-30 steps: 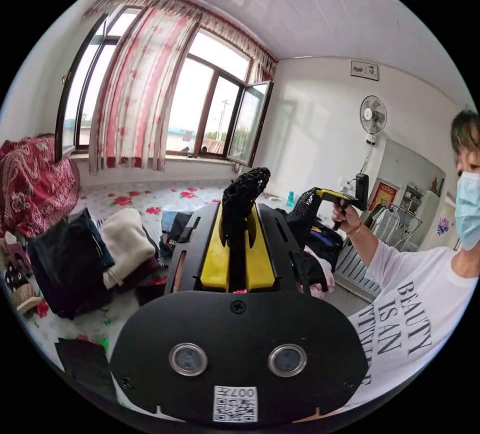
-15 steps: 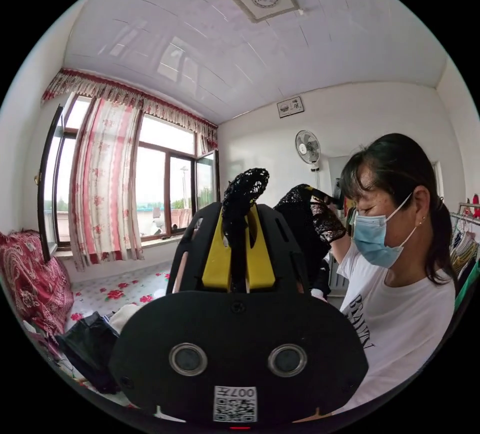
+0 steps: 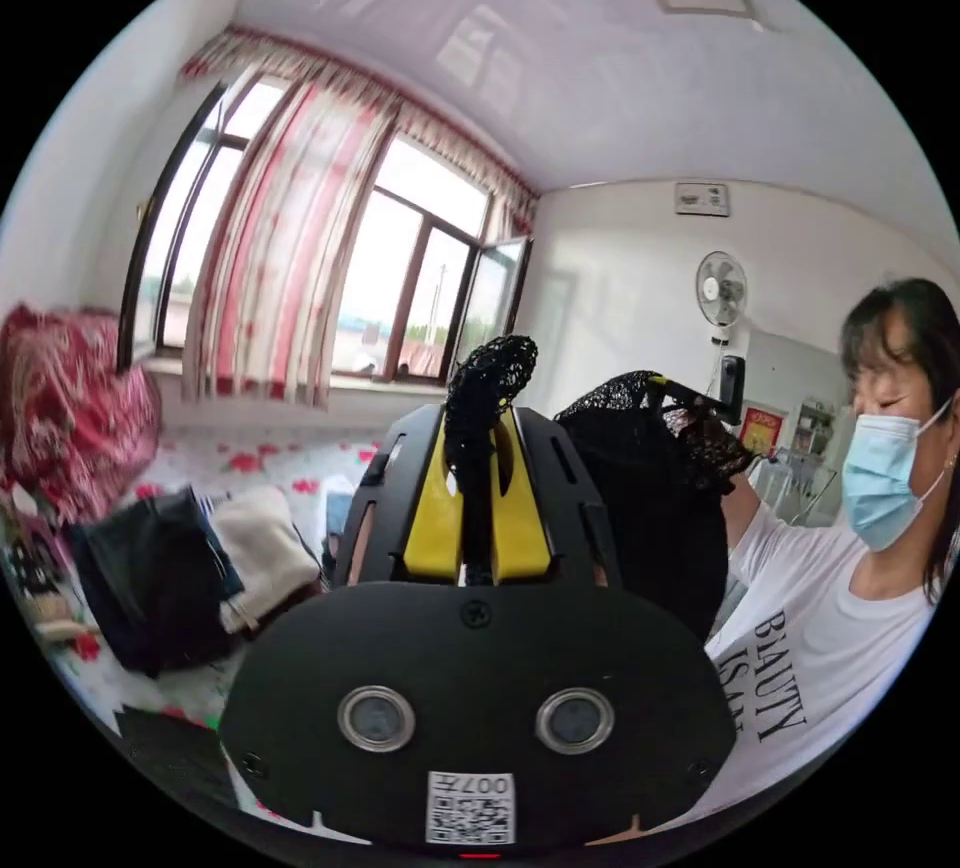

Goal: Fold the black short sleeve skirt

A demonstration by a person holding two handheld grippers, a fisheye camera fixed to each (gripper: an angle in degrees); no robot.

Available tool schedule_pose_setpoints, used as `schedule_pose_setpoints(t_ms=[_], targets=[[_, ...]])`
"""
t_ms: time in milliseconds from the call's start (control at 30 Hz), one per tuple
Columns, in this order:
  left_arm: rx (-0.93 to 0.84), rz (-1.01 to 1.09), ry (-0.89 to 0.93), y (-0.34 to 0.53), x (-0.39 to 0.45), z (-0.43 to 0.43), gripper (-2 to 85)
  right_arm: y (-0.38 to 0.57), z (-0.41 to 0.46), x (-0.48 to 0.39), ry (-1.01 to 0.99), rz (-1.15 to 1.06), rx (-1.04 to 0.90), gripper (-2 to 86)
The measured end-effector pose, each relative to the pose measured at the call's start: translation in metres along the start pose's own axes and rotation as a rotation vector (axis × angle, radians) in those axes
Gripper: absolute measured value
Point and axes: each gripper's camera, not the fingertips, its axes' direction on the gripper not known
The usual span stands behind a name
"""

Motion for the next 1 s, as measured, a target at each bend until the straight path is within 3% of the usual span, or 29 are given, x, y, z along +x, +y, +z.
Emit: schedule_pose_setpoints(t_ms=[233,367,500,633,833,1000], targets=[[-0.212,-0.223,-0.169,0.019,-0.122,0.144,0.9,0.029,0.172,0.107,0.007,0.230,-0.191,-0.1],[-0.333,-0.395,-0.255,0.022,-0.205,0.224,8.6,0.046,0.254,0.166,0.089,0.391,-0.249,0.5],[-0.445,-0.413,-0.371,0.066,-0.249,0.250,12.8,0.125,0.316,0.212,0.124,0.548,-0.400,2.2],[-0.615,-0.401,-0.396,0.149,-0.261,0.255,12.5,0.261,0.340,0.205,0.031,0.643,-0.542,3.6],[-0.961,-0.575,-0.328,0.304,-0.227,0.258,12.6,0.438,0.352,0.137,-0.051,0.870,-0.810,6.3],[-1.090,-0.535,-0.378,0.336,-0.205,0.282,11.6,0.467,0.366,0.094,-0.013,0.811,-0.885,6.7]])
